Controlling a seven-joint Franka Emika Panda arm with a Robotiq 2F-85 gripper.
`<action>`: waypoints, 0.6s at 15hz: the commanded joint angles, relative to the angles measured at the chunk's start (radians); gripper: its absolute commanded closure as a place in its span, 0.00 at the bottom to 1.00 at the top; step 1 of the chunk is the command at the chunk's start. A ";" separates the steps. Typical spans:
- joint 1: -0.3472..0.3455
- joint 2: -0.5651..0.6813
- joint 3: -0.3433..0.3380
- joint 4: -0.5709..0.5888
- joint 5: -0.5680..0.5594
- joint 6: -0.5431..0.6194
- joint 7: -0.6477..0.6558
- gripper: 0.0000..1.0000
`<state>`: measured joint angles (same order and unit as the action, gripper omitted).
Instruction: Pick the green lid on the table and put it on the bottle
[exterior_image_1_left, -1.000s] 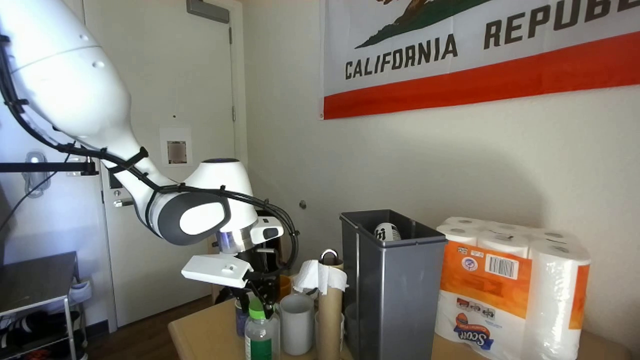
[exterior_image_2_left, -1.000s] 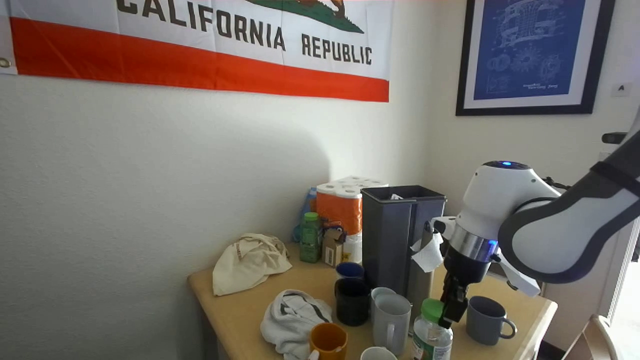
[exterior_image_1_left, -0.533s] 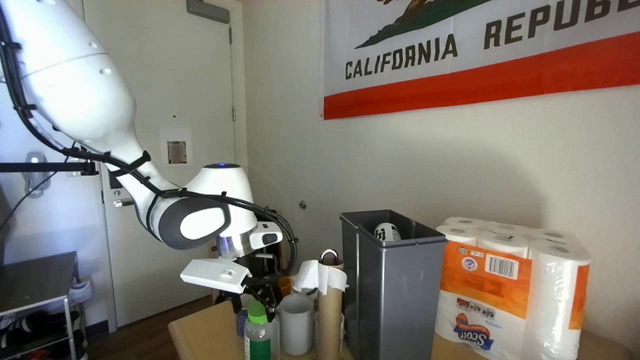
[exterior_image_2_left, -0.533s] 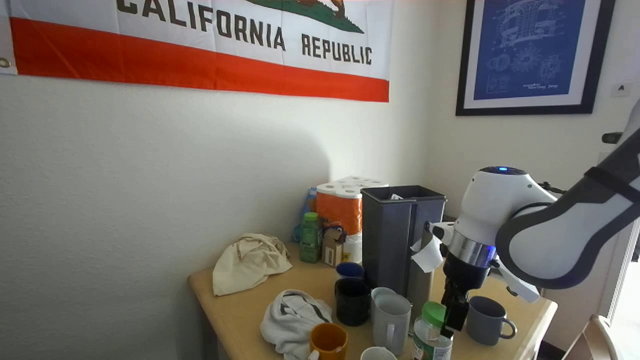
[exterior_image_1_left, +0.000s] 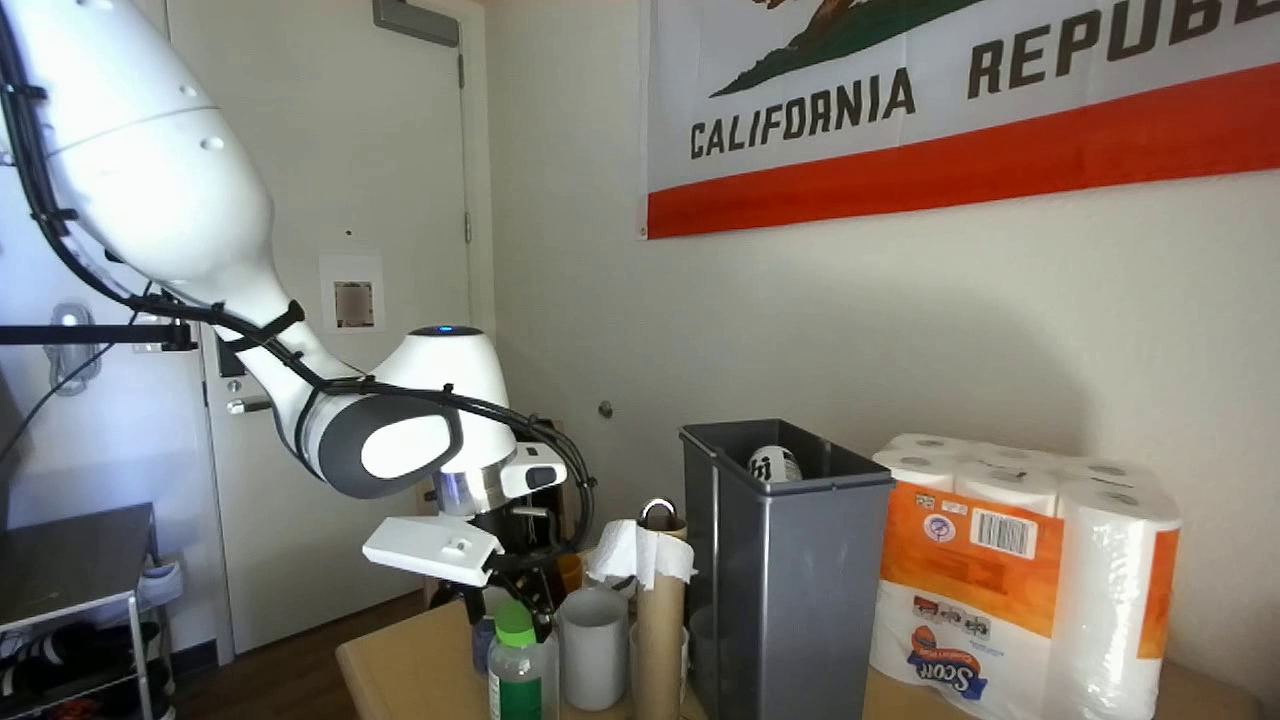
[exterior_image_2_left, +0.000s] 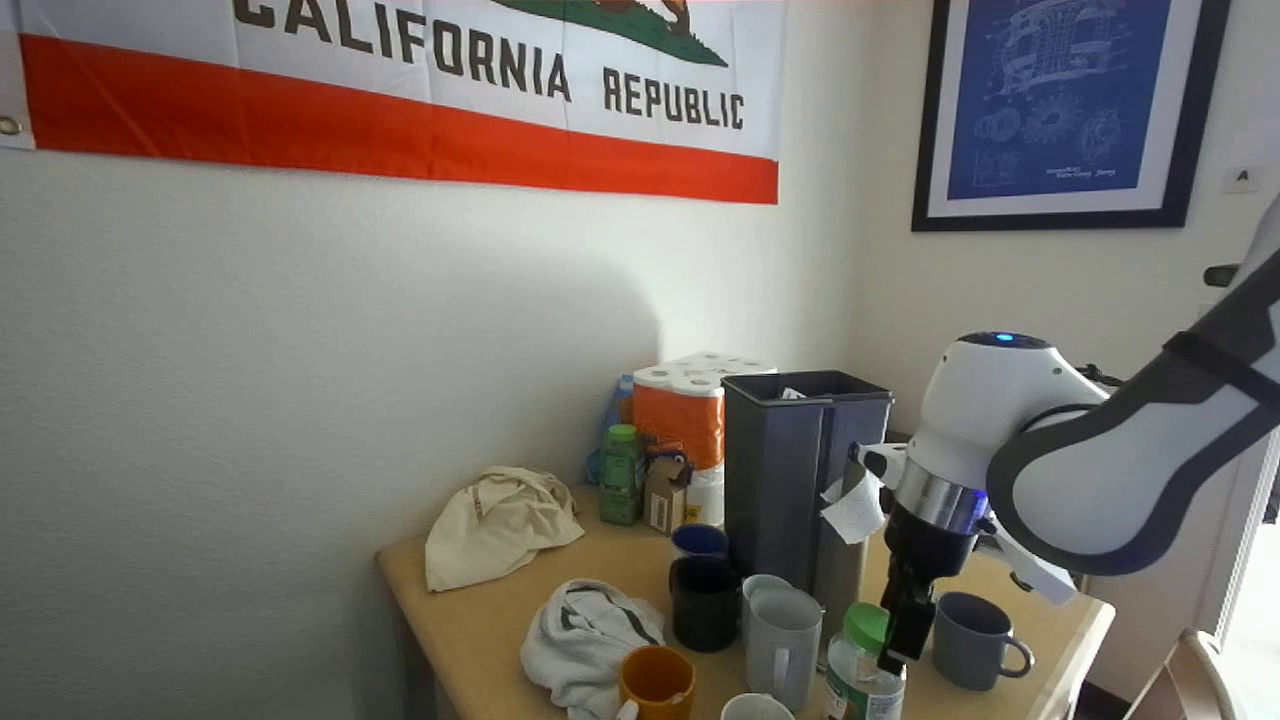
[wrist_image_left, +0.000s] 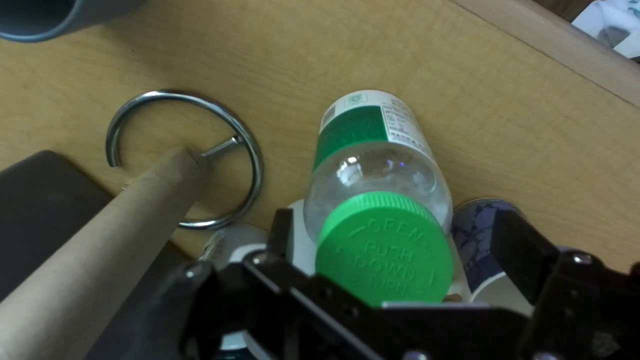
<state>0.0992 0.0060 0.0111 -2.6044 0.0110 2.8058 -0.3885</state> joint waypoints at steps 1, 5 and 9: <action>-0.020 -0.001 0.016 0.016 0.034 0.000 -0.027 0.00; -0.020 0.003 0.017 0.019 0.043 -0.001 -0.030 0.42; -0.018 0.004 0.021 0.023 0.052 -0.010 -0.037 0.61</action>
<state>0.0962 0.0061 0.0124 -2.5952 0.0266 2.8058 -0.3895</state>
